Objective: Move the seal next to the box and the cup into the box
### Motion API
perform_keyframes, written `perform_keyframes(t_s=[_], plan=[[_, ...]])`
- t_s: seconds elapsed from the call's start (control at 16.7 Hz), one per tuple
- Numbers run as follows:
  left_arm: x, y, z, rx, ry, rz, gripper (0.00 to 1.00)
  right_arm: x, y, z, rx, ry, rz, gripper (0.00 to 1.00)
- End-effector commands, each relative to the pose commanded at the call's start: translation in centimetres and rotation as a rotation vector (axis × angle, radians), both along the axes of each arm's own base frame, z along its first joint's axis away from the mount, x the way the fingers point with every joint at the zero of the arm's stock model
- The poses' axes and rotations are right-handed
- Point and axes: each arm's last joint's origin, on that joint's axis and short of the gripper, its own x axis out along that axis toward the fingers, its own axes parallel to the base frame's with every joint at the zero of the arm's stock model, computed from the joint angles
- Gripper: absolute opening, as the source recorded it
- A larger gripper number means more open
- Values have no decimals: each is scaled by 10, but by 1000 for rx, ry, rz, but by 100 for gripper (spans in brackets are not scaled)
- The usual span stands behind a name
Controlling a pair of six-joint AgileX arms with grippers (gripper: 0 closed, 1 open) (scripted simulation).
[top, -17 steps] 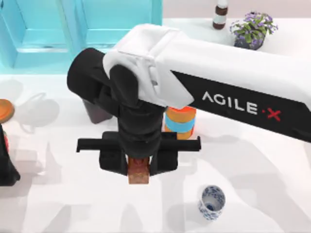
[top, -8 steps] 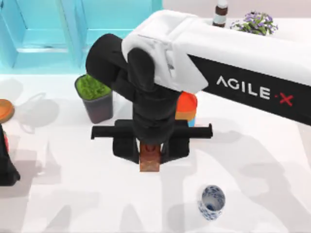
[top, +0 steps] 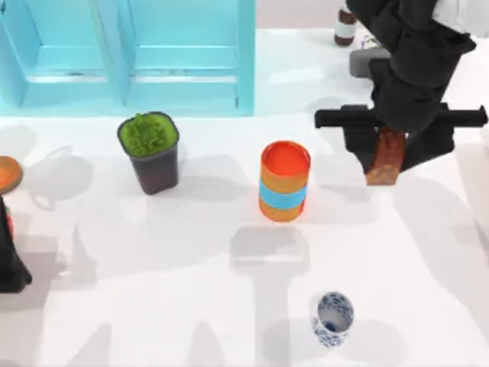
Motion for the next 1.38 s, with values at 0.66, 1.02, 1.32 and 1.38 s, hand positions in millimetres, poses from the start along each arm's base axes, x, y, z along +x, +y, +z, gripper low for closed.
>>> perform_keyframes(t_s=[0.66, 1.02, 1.32, 1.38], plan=[[0, 0, 0, 0, 0, 0, 100, 15, -111, 6, -12, 4, 1, 0], [0, 0, 0, 0, 0, 0, 100, 16, -111, -15, -11, 5, 1, 0], [0, 0, 0, 0, 0, 0, 100, 16, -111, -36, -10, 0, 0, 0], [0, 0, 0, 0, 0, 0, 100, 16, -110, -40, -9, -1, 2, 0]])
